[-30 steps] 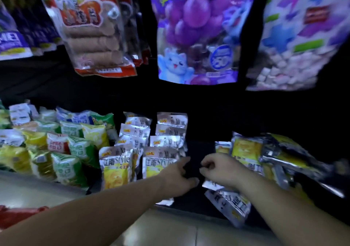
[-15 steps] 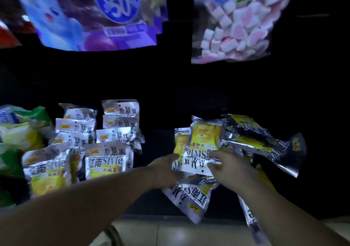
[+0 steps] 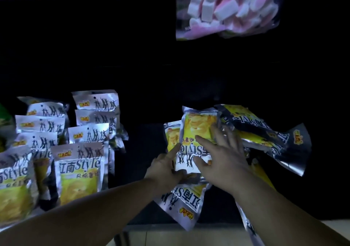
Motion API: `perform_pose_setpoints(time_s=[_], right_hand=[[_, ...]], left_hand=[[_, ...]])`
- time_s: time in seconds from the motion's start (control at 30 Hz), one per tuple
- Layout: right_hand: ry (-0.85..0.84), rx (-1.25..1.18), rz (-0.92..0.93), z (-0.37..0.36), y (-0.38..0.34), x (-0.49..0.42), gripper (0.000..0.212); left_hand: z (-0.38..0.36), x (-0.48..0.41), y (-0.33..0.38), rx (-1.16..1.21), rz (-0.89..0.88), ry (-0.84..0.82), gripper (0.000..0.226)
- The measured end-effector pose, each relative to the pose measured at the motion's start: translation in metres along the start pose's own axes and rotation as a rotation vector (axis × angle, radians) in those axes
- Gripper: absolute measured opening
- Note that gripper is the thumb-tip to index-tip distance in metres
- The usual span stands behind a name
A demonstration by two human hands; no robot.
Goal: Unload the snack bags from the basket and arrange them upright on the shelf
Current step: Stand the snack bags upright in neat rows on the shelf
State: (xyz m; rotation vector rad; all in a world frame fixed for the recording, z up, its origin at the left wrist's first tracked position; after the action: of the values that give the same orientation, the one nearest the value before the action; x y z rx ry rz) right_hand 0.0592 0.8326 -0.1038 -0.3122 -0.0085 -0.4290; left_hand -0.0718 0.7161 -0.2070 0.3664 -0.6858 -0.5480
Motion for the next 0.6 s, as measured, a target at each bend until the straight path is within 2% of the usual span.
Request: perform_pose_setpoints(time_s=[0.07, 0.23, 0.4, 0.47, 0.53, 0.6], right_hand=[[0.005, -0.054, -0.026, 0.000, 0.001, 0.000, 0.061], [-0.108, -0.073, -0.020, -0.014, 0.007, -0.004, 0.061], [-0.178, -0.012, -0.016, -0.027, 0.019, 0.003, 0.053], [-0.164, 0.010, -0.016, -0.028, 0.026, 0.007, 0.051], [-0.166, 0.007, -0.021, -0.031, 0.032, 0.011, 0.051], [-0.144, 0.001, -0.031, -0.029, 0.035, 0.014, 0.047]], left_hand=[[-0.009, 0.009, 0.007, 0.015, -0.061, 0.001, 0.089], [-0.033, 0.032, 0.023, 0.035, -0.294, 0.007, 0.075], [-0.027, 0.046, 0.033, 0.071, -0.357, -0.100, 0.059], [-0.010, 0.040, 0.034, 0.068, -0.344, -0.021, 0.039], [0.017, 0.028, 0.032, 0.027, -0.322, 0.173, 0.027], [0.036, 0.011, 0.031, -0.104, -0.302, 0.330, 0.040]])
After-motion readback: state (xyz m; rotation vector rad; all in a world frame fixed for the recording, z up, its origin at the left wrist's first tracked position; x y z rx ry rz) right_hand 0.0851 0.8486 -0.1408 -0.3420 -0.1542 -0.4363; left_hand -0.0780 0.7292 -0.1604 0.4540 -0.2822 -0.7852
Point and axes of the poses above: each hand's wrist, its own x-axis away from the middle knuckle, its own z-axis out of the back of the hand, y = z × x, the point moved 8 cm from there along -x, towards the middle knuckle, and after that the axes turned 15 degrees about z, right-handed, at the moved point
